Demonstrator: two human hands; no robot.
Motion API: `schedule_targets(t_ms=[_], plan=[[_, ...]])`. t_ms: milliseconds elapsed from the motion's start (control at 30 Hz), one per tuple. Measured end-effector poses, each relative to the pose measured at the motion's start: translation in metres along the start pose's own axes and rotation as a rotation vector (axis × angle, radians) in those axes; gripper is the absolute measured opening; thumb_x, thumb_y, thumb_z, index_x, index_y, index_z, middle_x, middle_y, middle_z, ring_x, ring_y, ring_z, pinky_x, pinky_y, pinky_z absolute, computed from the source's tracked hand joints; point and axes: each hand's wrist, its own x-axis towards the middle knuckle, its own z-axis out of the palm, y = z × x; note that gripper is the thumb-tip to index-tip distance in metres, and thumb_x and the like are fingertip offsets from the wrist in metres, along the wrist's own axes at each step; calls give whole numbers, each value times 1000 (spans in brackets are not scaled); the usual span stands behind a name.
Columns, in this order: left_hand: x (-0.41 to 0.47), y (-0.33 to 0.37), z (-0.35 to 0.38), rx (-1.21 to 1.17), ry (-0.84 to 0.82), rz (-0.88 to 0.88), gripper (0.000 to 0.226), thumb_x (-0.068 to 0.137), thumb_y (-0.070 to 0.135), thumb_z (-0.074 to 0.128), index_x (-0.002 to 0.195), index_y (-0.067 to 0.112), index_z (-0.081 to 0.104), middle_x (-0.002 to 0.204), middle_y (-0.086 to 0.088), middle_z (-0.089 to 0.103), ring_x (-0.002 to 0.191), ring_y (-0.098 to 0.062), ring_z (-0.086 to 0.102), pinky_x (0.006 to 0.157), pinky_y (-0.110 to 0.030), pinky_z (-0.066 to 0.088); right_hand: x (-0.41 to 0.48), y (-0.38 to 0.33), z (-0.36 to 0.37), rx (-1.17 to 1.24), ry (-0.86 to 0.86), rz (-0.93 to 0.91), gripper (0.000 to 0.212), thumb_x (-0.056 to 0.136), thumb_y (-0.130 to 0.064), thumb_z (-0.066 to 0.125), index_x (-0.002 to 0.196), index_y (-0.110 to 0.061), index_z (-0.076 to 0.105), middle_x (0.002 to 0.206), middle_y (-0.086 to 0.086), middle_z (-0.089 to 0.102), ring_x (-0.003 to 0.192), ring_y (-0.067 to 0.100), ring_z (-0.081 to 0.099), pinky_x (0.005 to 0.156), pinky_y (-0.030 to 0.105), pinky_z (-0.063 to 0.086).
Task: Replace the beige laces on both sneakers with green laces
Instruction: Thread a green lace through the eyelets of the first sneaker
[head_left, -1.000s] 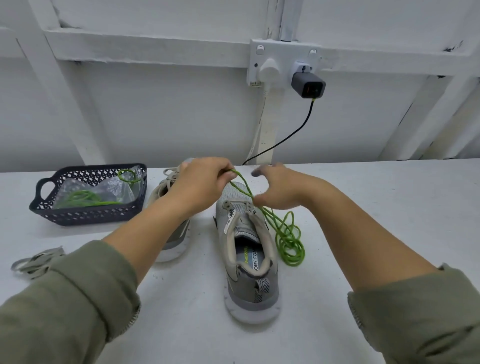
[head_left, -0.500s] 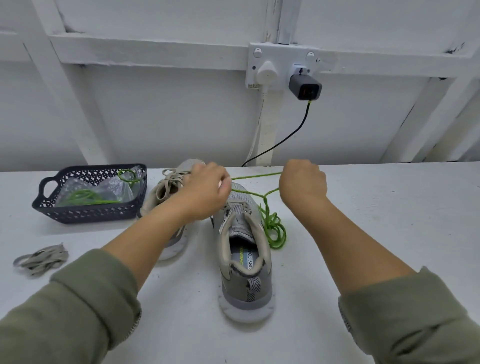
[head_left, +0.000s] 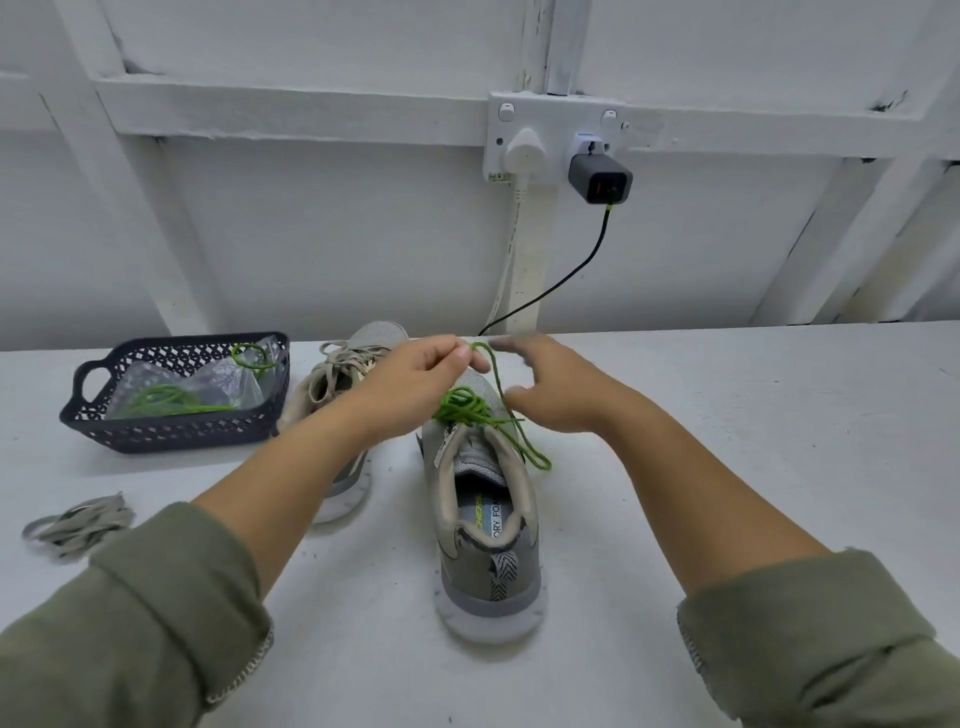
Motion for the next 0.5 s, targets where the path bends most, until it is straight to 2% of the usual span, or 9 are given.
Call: schedule_targets(t_ms=[67,133,167,200,267,333,433,500], plan=[[-2,10,0,-15,12,47,30,103,27,42,91,25,69,61,0,43,57,-18,37,64,-32,35,2,-10,1,137,80,-112,27,95,-30,55,120,-21,63,115,1,65,104,16,60,84,30,48],[-4,19,-4,-39,18,63,31,102,27,44,86,24,69,68,-8,40,59,-20,35,61,-31,37,6,-7,4,114,163,-79,20,98,-27,52,98,-17,69,92,6,69,81,20,61,67,29,46],[-5,22,-9,-6,36,59,32,102,29,45,81,24,68,68,-9,38,59,-18,36,60,-28,37,8,-2,3,42,209,-6,20,98,-22,50,95,-15,69,89,8,68,78,22,59,63,29,43],[-5,23,-15,39,68,48,34,101,32,45,76,23,66,67,-9,37,58,-16,37,58,-26,36,9,5,2,-86,254,95,20,97,-16,48,96,-12,68,89,10,67,79,25,59,64,29,43],[-5,22,-31,83,173,-2,37,101,35,44,71,19,58,64,-9,38,54,-15,38,52,-21,35,3,21,-3,-393,309,351,19,94,-6,47,100,-9,65,92,8,62,89,28,60,76,31,42],[-4,17,-44,33,237,-52,38,102,36,42,70,16,52,58,-5,39,46,-9,38,50,-19,37,-9,32,-4,-563,251,562,23,88,-1,50,105,-10,61,101,7,61,99,27,59,84,33,40],[-3,7,-49,-66,234,-88,38,103,33,41,69,17,50,48,12,39,41,-5,36,56,-26,33,-13,29,2,-504,123,611,33,86,-1,50,117,-11,56,117,8,56,111,27,53,93,34,37],[-3,5,-42,13,227,-88,38,102,33,42,68,18,52,54,4,43,50,-13,39,58,-26,32,-8,19,8,-450,63,560,43,86,-3,49,128,-12,48,126,10,49,117,29,47,97,37,36]])
